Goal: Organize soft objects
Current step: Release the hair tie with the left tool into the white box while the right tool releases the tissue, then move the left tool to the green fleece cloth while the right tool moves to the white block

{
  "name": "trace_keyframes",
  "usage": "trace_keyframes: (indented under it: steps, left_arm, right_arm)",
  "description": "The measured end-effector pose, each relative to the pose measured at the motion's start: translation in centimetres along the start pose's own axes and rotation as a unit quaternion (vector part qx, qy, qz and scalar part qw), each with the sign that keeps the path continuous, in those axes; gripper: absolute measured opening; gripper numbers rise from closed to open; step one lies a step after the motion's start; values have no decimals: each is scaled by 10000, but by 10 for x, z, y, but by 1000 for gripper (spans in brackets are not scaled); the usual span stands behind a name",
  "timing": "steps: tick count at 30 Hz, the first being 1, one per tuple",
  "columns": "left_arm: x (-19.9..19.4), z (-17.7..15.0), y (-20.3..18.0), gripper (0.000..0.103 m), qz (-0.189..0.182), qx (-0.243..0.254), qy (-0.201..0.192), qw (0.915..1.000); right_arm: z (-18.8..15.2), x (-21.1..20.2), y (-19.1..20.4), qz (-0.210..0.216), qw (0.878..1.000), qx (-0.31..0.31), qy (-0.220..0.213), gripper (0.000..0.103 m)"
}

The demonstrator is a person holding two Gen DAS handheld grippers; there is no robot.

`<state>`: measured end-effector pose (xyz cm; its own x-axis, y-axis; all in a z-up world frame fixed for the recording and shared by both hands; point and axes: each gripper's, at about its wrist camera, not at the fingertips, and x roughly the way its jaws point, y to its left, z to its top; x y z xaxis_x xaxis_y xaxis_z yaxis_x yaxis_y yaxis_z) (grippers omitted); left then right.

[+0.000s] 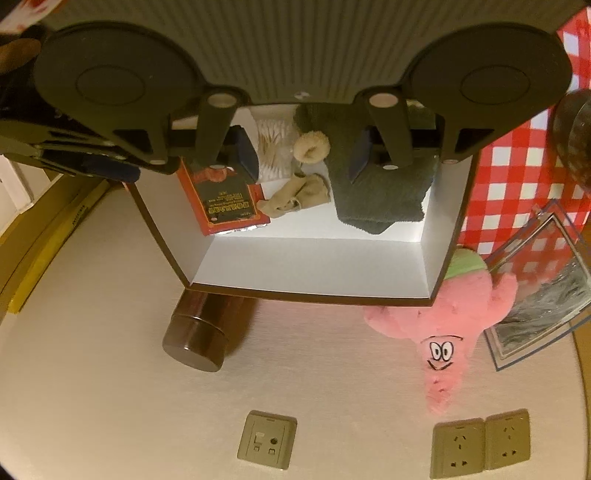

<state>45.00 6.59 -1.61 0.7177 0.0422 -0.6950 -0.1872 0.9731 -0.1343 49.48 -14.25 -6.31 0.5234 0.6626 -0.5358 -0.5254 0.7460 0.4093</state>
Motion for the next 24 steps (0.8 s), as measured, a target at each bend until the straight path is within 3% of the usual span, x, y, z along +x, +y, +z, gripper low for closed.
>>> trace_keyframes:
  steps: [9, 13, 24]
  left_arm:
    - [-59, -28, 6, 56, 2, -62, -155, 9999]
    - [-85, -44, 9, 61, 91, -61, -203, 9997]
    - [-148, -89, 26, 61, 262, -191, -180, 9993]
  right_arm:
    - [-13, -58, 6, 338, 9990, 97, -289, 76]
    - [-20, -81, 14, 382, 9988, 32, -298, 79]
    - [-57, -121, 38, 613, 9979, -169, -138, 80]
